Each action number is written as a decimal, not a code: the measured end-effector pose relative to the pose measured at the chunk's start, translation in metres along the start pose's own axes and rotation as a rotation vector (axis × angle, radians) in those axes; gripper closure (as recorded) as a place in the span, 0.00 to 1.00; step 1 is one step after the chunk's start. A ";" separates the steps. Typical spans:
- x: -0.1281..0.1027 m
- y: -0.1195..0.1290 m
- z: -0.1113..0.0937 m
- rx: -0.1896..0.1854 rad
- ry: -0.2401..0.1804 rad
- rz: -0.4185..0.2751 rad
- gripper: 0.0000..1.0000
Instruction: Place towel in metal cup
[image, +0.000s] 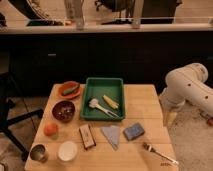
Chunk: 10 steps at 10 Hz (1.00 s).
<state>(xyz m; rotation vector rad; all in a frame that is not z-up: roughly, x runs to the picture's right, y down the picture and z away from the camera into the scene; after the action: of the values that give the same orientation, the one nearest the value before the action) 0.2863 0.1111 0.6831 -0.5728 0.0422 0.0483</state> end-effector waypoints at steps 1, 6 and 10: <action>0.000 0.000 0.000 0.000 0.000 0.000 0.20; -0.022 0.013 0.001 -0.030 -0.089 -0.168 0.20; -0.083 0.030 0.007 -0.043 -0.194 -0.447 0.20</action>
<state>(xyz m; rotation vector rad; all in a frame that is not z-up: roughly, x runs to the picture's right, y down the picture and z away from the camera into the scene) 0.2019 0.1372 0.6775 -0.6077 -0.2761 -0.3304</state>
